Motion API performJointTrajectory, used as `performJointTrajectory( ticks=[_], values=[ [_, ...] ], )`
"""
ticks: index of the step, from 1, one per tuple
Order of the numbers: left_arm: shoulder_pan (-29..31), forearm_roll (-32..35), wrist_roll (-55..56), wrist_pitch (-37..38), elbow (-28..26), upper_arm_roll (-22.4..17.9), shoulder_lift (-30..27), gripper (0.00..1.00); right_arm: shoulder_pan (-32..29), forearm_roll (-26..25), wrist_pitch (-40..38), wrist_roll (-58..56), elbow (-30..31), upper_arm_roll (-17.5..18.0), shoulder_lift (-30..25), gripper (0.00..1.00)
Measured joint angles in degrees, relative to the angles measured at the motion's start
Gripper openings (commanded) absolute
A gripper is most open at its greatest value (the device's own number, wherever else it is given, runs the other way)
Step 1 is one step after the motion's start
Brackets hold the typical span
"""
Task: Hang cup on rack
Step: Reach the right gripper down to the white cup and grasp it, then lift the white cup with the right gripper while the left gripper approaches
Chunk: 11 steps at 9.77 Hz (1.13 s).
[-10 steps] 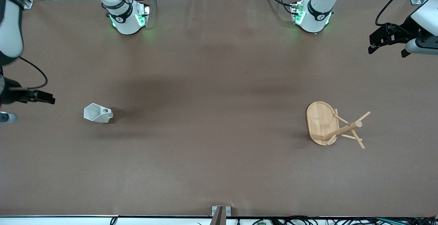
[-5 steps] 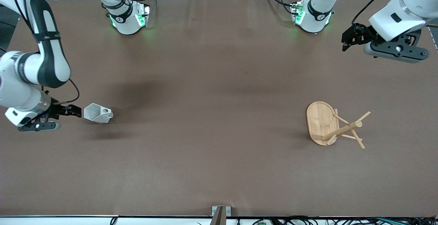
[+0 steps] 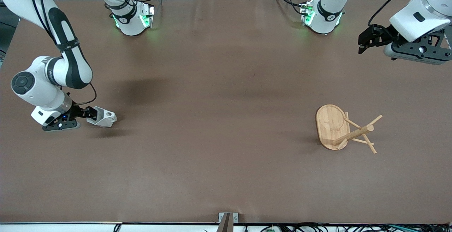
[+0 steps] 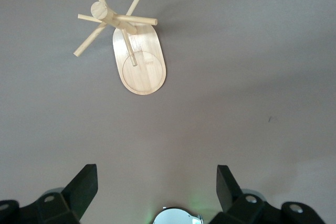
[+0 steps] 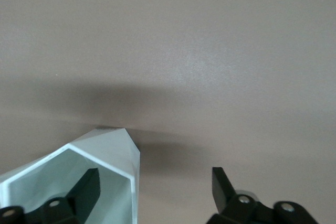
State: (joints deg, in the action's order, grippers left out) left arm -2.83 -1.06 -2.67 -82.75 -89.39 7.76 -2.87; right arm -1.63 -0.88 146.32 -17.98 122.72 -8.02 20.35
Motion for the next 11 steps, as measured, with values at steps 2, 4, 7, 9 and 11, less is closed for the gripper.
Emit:
performJointTrajectory(
  ticks=[2,4,7,9,11],
  values=[
    [0.02,0.00,0.00,0.04,0.00,-0.11,0.48,1.00,0.05,0.00,0.09,-0.23,0.00,0.27,0.75,0.60],
    [0.12,0.00,-0.24,0.04,0.07,-0.16,1.34,1.00,0.06,0.00,0.04,-0.23,0.00,0.78,0.94,0.45],
    [-0.35,0.50,-0.50,0.04,0.61,-0.02,2.17,1.00,0.08,0.00,-0.01,-0.24,0.00,0.89,0.94,0.01],
    [-1.96,1.48,-0.64,0.03,0.85,0.84,3.09,1.00,0.11,0.06,-0.73,-0.24,-0.26,0.99,0.59,0.01],
    [-3.70,0.73,-0.71,-0.50,0.89,2.75,4.40,1.00,0.13,0.03,-6.53,-0.24,-2.69,1.36,0.51,0.01]
  ],
)
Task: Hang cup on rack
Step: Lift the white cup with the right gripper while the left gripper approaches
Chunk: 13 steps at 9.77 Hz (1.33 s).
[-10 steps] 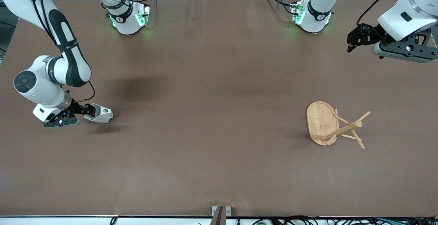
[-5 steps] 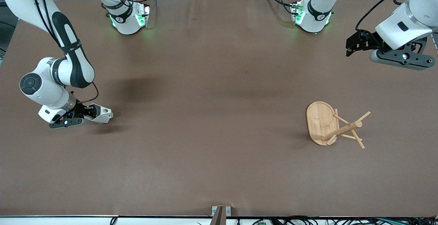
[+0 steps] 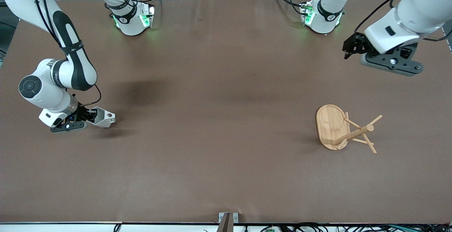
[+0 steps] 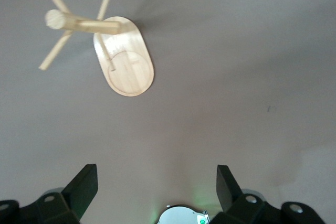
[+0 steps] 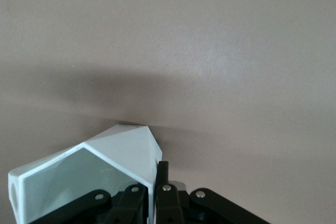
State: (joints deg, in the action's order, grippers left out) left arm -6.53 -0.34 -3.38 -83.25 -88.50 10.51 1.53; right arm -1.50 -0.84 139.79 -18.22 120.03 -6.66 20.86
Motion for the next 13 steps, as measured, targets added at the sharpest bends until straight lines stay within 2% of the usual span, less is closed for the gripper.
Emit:
performJointTrajectory(
  ticks=[1,2,4,6,8,10,13],
  values=[
    [-0.76,-0.83,-0.01,-1.63,0.04,1.87,0.74,1.00,0.01,0.26,-5.92,0.01,-3.57,0.31,-0.18,0.01],
    [-1.40,-1.41,0.00,-3.94,0.07,4.36,1.56,1.00,0.04,2.60,-12.34,0.16,-7.85,0.66,-0.93,0.01],
    [-1.85,-2.03,0.00,-8.77,0.07,10.86,4.18,1.00,0.21,11.53,-26.63,0.15,-16.70,0.98,-3.33,0.01],
    [-2.12,-2.16,0.07,-16.15,-0.01,18.24,8.42,1.00,1.02,24.74,-36.40,0.15,-21.26,1.74,-5.16,0.01],
    [-2.23,-2.19,0.04,-25.57,0.01,23.75,12.96,1.00,1.93,37.79,-38.98,0.19,-21.31,5.89,-5.54,0.01],
    [-2.30,-2.20,-1.09,-32.20,0.18,28.70,15.18,1.00,3.17,48.54,-39.02,0.32,-20.53,10.25,-5.14,0.01],
    [-3.52,-2.20,-9.61,-38.70,0.21,30.90,15.89,1.00,4.41,61.10,-38.91,0.35,-17.74,15.46,-5.13,0.01]
  ],
)
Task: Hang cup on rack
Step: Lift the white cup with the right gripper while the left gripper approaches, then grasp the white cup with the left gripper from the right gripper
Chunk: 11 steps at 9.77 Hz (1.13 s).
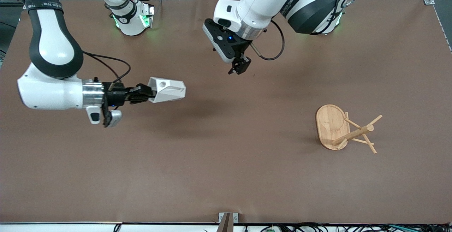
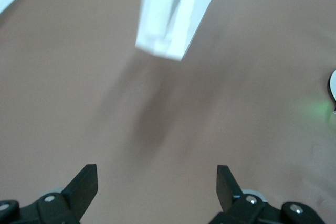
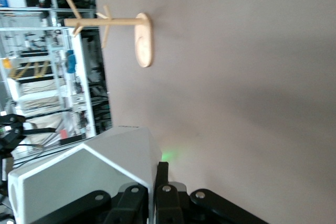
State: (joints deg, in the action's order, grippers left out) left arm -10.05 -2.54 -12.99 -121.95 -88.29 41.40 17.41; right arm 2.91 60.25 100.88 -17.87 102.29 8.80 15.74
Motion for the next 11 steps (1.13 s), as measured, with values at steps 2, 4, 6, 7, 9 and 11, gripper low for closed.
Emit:
performJointTrajectory(
  ticks=[2,4,6,7,9,11],
  values=[
    [-0.51,0.00,-2.67,-4.47,0.04,0.93,0.62,1.00,0.11,4.65,-0.02,0.00,0.39,2.67,-0.05,0.01],
    [-0.79,0.00,-6.41,-7.69,0.04,1.23,1.71,1.00,0.11,6.65,-0.07,-0.04,0.38,5.16,-0.23,0.01],
    [-0.75,0.00,-9.09,-10.92,0.06,1.22,3.01,1.00,0.11,6.96,-0.52,-0.04,0.37,6.17,-0.88,0.01],
    [-0.74,0.00,-10.24,-11.84,0.11,1.22,3.33,1.00,0.10,6.98,-0.69,-0.04,0.37,6.19,-1.28,0.01],
    [-0.74,0.00,-10.77,-12.74,0.17,1.22,3.40,1.00,0.09,7.00,-0.85,-0.04,0.36,6.22,-2.18,0.01],
    [-0.78,0.00,-10.77,-12.78,0.17,1.26,3.66,1.00,0.09,7.03,-0.94,-0.04,0.36,6.29,-2.82,0.01]
  ],
)
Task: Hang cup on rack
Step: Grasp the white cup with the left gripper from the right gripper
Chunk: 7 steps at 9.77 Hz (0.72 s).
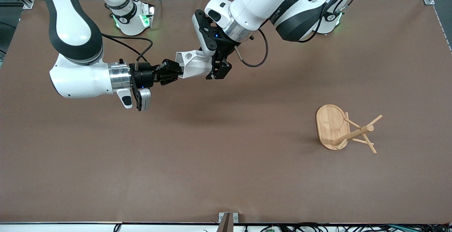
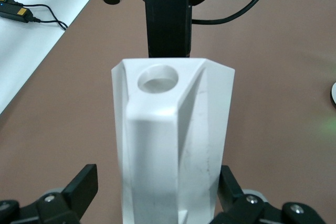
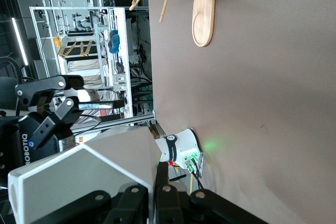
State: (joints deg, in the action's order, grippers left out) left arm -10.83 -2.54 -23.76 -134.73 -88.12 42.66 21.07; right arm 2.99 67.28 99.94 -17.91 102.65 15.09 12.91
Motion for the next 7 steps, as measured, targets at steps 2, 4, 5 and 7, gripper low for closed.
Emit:
performJointTrajectory(
  ticks=[2,4,5,7],
  values=[
    [-0.03,0.00,0.01,0.00,0.05,0.04,0.88,0.35,-0.16,-0.14,0.48,-0.01,0.43,-0.10,-0.07,0.01],
    [-0.36,-0.02,0.82,0.01,0.18,0.21,1.44,0.11,-0.43,-0.28,0.57,-0.19,0.81,-0.16,-0.06,0.01],
    [-0.45,-0.03,1.33,0.12,0.19,0.41,1.48,0.03,-0.51,-0.32,0.68,-0.28,0.80,-0.19,-0.08,0.01],
    [-0.45,-0.03,1.35,0.12,0.23,0.43,1.49,0.00,-0.55,-0.31,0.60,-0.41,0.80,-0.19,-0.09,0.02]
  ],
)
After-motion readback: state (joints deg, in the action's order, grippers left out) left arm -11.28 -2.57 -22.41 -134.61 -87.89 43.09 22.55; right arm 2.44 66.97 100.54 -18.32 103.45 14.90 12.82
